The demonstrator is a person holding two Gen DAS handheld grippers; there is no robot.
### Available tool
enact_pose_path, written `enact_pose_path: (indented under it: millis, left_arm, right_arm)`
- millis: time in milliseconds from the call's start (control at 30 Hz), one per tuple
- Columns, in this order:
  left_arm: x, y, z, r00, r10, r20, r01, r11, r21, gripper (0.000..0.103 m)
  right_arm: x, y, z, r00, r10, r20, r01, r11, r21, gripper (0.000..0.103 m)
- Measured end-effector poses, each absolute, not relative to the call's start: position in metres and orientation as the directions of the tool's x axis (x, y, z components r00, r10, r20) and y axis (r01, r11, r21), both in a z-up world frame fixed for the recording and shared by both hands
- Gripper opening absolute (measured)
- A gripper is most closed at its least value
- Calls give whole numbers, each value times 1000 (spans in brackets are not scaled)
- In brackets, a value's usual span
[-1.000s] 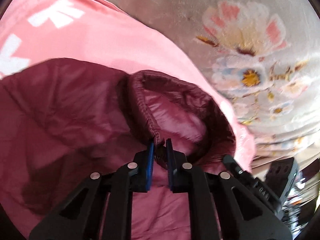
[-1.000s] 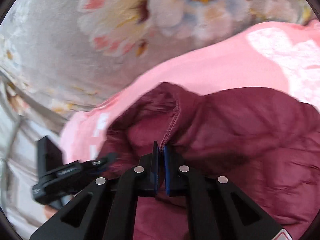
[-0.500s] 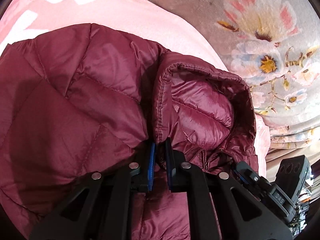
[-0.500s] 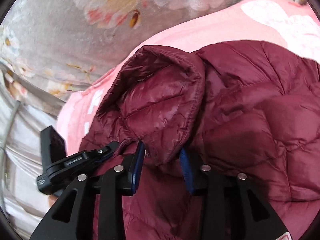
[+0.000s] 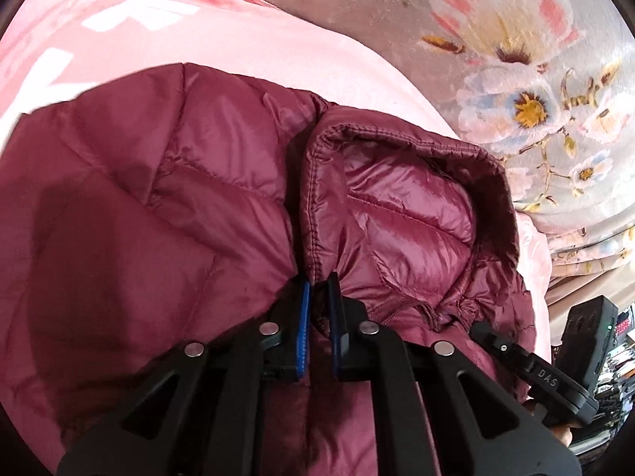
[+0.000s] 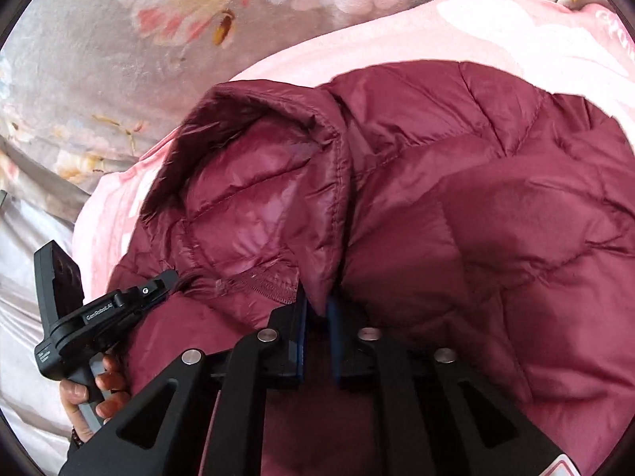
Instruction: Fold large clothes
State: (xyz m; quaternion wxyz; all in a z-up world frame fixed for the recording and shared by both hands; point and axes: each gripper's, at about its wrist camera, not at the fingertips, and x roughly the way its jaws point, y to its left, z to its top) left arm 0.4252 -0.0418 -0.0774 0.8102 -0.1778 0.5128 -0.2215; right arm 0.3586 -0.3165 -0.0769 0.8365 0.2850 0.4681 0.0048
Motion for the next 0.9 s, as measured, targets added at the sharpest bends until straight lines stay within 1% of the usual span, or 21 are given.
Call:
enact_pose_path:
  millis: [33,67,100,133,167,233,267,300,333,400,467,500,533,567,600,633,667,700,733,800,900]
  left_arm:
    - [423,-38,-72,379,-554,-741,169,829,-533,18]
    - [419,-33,-63,391,-564,-728,156,820,-551,22]
    - [418,-30,-56,401,-569,-718,154,814,-560,29]
    - [418,-28,-43,419,-582,-697,156,802,-576,36]
    - [421,-28,-32,433,-593,-679,151,791,-593,41]
    - [435,-31,-18,438,-637,-634,122,741,-660,72]
    - [445,-33,-15,440,-660,-609,93,708,-700,77]
    - [452,-35,-15,445,-670,-595,64,686,-725,81]
    - [465,-37,-18,447,-683,-578,13,651,-759,83]
    - [486,-38,-36,413,-713,-567,-108,580,-807,83]
    - [498,-37,-58,378,-729,-571,-205,536,-819,82]
    - [502,-37,-69,365,-722,-588,-254,530,-809,72]
    - [504,-37,-74,356,-716,-601,-266,539,-800,54]
    - [506,-39,-78,332,-698,-634,-263,577,-773,46]
    - [507,-43,-78,308,-674,-672,-235,630,-740,33]
    - [506,-46,-77,298,-646,-703,-197,679,-707,22]
    - [505,-51,-73,295,-601,-743,-141,742,-656,18]
    - [504,-57,-71,298,-548,-781,-83,801,-594,18]
    - [504,-61,-71,301,-521,-799,-52,827,-559,17]
    - [502,-70,-76,300,-475,-827,8,868,-496,17]
    - [499,-78,-77,329,-439,-836,71,895,-441,16]
  right_arm:
    - [352,-317,-67,569,266,-778,263,838,478,17]
    - [347,-320,-58,581,264,-769,262,835,485,17]
    - [341,-323,-45,610,264,-747,259,824,503,17]
    - [340,-325,-35,635,270,-723,259,808,530,21]
    - [342,-329,-28,657,287,-697,259,783,566,25]
    - [352,-339,-18,697,352,-625,249,699,670,53]
    - [360,-345,-17,715,382,-585,249,643,724,56]
    - [372,-351,-19,736,396,-549,261,582,770,56]
    - [382,-354,-20,746,395,-536,277,549,789,56]
    - [398,-363,-29,757,401,-516,314,470,825,56]
    - [408,-377,-50,758,411,-506,379,353,855,56]
    - [412,-385,-65,752,405,-520,431,294,853,52]
    - [411,-389,-74,745,400,-534,459,274,845,39]
    - [412,-393,-79,734,396,-552,481,272,834,29]
    - [415,-393,-82,696,390,-603,503,336,796,10]
    - [418,-388,-80,664,372,-649,505,417,755,6]
    - [418,-383,-75,639,336,-691,496,506,705,5]
    - [419,-376,-69,607,276,-745,478,622,620,4]
    - [420,-370,-67,582,235,-779,462,693,553,2]
    - [421,-363,-70,555,175,-813,433,774,462,0]
    - [423,-356,-75,539,133,-832,401,828,392,0]
